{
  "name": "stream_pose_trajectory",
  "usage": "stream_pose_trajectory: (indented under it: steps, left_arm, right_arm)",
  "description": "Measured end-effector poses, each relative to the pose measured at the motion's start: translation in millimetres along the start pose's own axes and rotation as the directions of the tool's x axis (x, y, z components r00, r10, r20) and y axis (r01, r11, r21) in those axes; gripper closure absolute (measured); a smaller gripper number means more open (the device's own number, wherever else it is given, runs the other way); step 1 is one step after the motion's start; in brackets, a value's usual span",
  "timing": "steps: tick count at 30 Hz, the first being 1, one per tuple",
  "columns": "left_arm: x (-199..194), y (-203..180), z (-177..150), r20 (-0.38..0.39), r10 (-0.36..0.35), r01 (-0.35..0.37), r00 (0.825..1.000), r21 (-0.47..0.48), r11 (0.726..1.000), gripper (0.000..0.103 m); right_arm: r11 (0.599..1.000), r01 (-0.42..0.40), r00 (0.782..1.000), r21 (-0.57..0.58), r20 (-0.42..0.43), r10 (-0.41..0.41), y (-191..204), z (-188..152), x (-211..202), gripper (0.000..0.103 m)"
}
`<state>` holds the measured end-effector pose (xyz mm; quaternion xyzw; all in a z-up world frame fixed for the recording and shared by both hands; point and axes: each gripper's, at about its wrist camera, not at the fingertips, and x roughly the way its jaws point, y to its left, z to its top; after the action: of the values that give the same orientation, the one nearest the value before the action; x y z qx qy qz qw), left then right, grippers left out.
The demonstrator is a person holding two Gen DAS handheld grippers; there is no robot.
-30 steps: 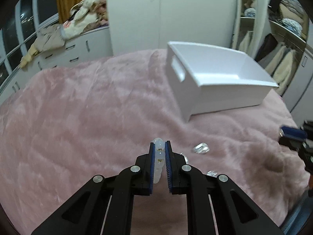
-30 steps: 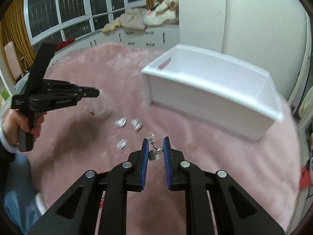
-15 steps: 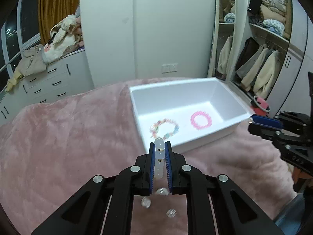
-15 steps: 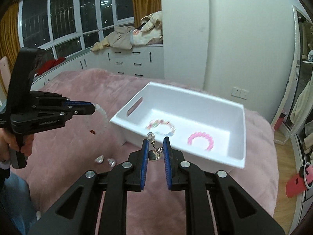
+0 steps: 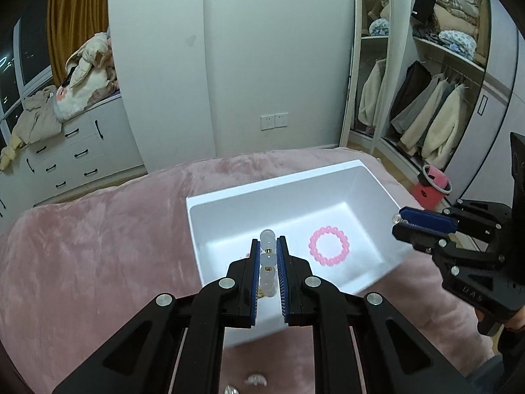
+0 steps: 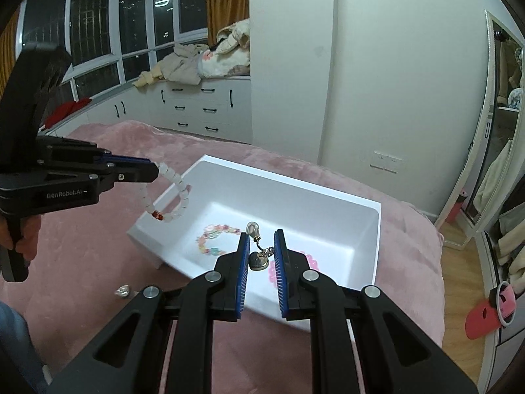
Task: Organize jewelry
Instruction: 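Carry the white bracelet and gold earring into the white box and release both, then move both tools back to the silver charms on the bed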
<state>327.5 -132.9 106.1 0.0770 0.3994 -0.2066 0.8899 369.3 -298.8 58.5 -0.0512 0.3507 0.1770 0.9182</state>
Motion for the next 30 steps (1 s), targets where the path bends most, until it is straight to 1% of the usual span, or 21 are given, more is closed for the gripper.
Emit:
stream_pose_trajectory:
  steps: [5, 9, 13, 16, 19, 22, 23, 24, 25, 26, 27, 29, 30]
  left_arm:
    - [38.5, 6.7, 14.6, -0.030, -0.009, 0.007, 0.999, -0.060, 0.998, 0.088]
    - [71.1, 7.5, 19.3, -0.061, 0.024, -0.027, 0.998, -0.048, 0.998, 0.088]
    - [96.8, 8.4, 17.8, -0.102, 0.035, -0.041, 0.994, -0.053, 0.998, 0.088]
    - [111.8, 11.4, 15.8, -0.126, 0.042, -0.050, 0.991, -0.061, 0.997, 0.088]
    - [123.7, 15.4, 12.0, -0.151, 0.047, -0.058, 0.987, -0.068, 0.996, 0.086]
    - [128.1, 18.8, 8.6, -0.156, 0.043, -0.056, 0.987, -0.077, 0.995, 0.080]
    - [128.2, 18.7, 7.6, -0.157, 0.048, -0.060, 0.987, -0.074, 0.995, 0.075]
    - [128.0, 18.7, 7.1, -0.155, 0.054, -0.065, 0.986, -0.068, 0.996, 0.065]
    - [125.7, 18.2, 6.3, -0.144, 0.061, -0.070, 0.988, -0.062, 0.996, 0.060]
    - [122.4, 17.6, 5.9, -0.132, 0.064, -0.072, 0.989, -0.059, 0.996, 0.054]
    - [118.9, 17.2, 5.8, -0.117, 0.067, -0.074, 0.991, -0.055, 0.996, 0.052]
    - [109.4, 16.6, 6.8, -0.089, 0.071, -0.076, 0.994, -0.051, 0.996, 0.049]
    - [104.1, 16.5, 7.5, -0.074, 0.068, -0.072, 0.995, -0.054, 0.996, 0.047]
  right_arm:
    - [1.000, 0.023, 0.999, -0.006, -0.048, -0.024, -10.0, 3.1, 27.8, 0.087]
    - [0.999, 0.015, 0.995, 0.028, -0.099, -0.012, -21.9, 6.2, 50.1, 0.087]
    - [0.997, 0.010, 0.982, 0.083, -0.189, 0.006, -38.3, 9.7, 80.3, 0.087]
    - [0.997, 0.030, 0.969, 0.075, -0.248, -0.010, -41.3, 8.0, 100.2, 0.087]
    - [0.996, 0.041, 0.958, 0.083, -0.287, -0.016, -44.9, 5.2, 114.4, 0.087]
    - [0.996, 0.057, 0.953, 0.075, -0.301, -0.032, -43.5, 1.5, 120.5, 0.086]
    - [0.996, 0.059, 0.953, 0.071, -0.302, -0.034, -42.1, 1.6, 121.3, 0.086]
    - [0.996, 0.061, 0.954, 0.068, -0.299, -0.038, -40.7, 1.1, 120.1, 0.085]
    - [0.996, 0.065, 0.956, 0.063, -0.290, -0.044, -39.6, 1.0, 118.9, 0.083]
    - [0.996, 0.066, 0.958, 0.058, -0.283, -0.047, -38.4, 1.0, 117.5, 0.074]
    - [0.996, 0.070, 0.960, 0.050, -0.276, -0.054, -37.9, 1.5, 116.2, 0.063]
    - [0.997, 0.078, 0.965, 0.023, -0.254, -0.070, -33.2, 3.6, 111.2, 0.057]
    - [0.996, 0.085, 0.967, 0.015, -0.241, -0.079, -31.1, 5.7, 107.5, 0.056]
